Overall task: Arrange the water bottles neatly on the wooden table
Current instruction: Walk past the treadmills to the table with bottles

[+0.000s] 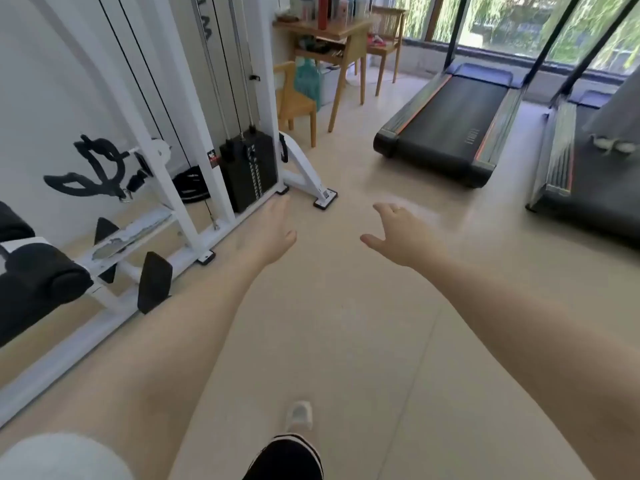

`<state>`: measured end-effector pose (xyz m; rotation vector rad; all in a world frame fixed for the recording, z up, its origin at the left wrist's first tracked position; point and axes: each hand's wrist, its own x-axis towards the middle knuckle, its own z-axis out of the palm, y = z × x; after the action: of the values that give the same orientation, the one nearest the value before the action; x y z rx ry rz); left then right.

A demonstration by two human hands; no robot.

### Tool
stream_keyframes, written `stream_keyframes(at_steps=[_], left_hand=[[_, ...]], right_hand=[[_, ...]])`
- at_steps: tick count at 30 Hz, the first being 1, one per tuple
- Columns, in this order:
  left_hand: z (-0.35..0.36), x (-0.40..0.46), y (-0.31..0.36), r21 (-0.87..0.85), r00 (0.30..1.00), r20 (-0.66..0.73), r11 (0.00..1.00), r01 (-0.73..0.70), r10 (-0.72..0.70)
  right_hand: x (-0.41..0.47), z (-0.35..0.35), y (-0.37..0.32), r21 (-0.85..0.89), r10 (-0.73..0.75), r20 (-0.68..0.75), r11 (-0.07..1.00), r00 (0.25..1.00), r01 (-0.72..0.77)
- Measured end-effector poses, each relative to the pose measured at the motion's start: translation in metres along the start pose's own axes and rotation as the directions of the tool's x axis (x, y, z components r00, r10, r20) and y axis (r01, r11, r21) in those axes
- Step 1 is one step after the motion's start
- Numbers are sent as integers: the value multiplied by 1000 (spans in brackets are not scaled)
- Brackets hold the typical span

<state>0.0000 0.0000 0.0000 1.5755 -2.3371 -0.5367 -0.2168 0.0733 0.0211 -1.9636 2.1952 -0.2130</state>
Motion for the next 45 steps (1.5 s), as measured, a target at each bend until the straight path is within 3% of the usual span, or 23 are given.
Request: stream_keyframes(at_steps=[7, 15, 18, 21, 27, 37, 42, 45], left_hand=[[49, 75, -41, -99, 977, 121, 977, 188, -175], [21, 283, -42, -158, 977, 130, 969, 191, -171], [9, 362, -29, -39, 979, 182, 995, 96, -87], [8, 437, -8, -59, 979, 196, 996, 62, -49], [40, 586, 39, -322, 972, 232, 941, 104, -28], [89, 861, 99, -239, 962, 273, 969, 60, 8], [87, 984, 114, -382, 975, 212, 913, 142, -63], [85, 1055, 113, -385, 979, 180, 910, 155, -91]], right_hand=[[86, 44, 38, 39, 107, 187, 992, 977, -116], [272, 14, 73, 111, 200, 150, 970, 968, -217], [335, -6, 91, 105, 235, 127, 963, 964, -249], [395, -33, 112, 110, 232, 79, 964, 969, -240], [527, -71, 190, 68, 232, 1, 971, 973, -231], [784, -116, 345, 82, 211, 71, 973, 975, -216], [916, -137, 383, 164, 151, 98, 972, 984, -166], [995, -136, 395, 198, 99, 130, 972, 987, -124]])
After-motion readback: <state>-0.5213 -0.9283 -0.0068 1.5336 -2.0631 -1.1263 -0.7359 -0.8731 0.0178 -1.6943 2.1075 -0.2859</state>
